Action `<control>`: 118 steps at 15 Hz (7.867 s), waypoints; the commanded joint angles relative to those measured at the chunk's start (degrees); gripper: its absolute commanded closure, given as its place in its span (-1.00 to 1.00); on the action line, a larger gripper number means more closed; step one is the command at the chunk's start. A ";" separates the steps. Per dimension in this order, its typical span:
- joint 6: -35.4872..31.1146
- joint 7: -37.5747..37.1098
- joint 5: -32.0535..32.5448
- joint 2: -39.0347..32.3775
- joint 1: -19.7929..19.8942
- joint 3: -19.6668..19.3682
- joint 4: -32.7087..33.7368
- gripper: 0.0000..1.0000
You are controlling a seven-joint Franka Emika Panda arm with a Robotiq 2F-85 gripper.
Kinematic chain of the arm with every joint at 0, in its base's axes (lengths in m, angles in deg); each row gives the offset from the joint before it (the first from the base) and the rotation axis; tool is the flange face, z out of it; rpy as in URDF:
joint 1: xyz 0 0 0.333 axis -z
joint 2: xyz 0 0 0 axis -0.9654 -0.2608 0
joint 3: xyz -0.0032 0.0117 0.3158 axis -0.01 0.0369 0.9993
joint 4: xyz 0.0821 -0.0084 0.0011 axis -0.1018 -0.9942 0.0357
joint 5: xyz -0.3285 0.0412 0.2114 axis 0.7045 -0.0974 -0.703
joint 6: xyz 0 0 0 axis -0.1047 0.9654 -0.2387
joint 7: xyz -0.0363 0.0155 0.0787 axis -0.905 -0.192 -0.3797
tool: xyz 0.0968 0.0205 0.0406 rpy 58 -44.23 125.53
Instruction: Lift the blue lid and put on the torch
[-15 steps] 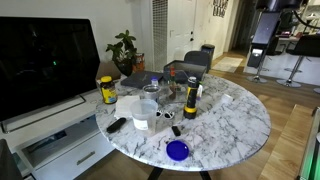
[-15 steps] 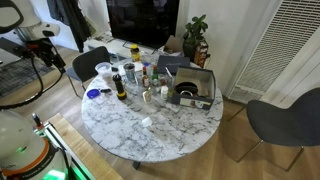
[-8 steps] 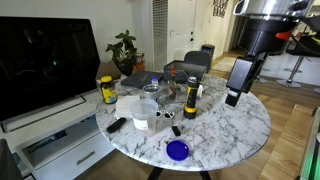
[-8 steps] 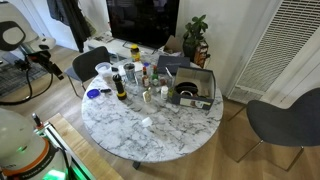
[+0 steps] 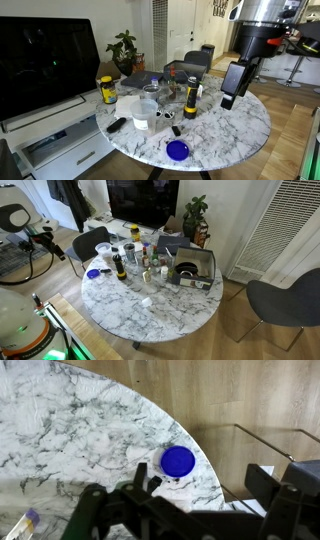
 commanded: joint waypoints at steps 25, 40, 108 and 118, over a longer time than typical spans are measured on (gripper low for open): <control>-22.91 -37.47 46.32 -42.79 6.19 -10.04 11.40 -1.00; -29.10 -37.46 50.59 -56.66 3.78 -16.64 20.01 -1.00; -22.01 3.00 -2.40 -35.20 11.40 -6.22 10.21 0.99; -4.22 -13.72 2.34 -11.99 9.72 -16.55 7.80 0.99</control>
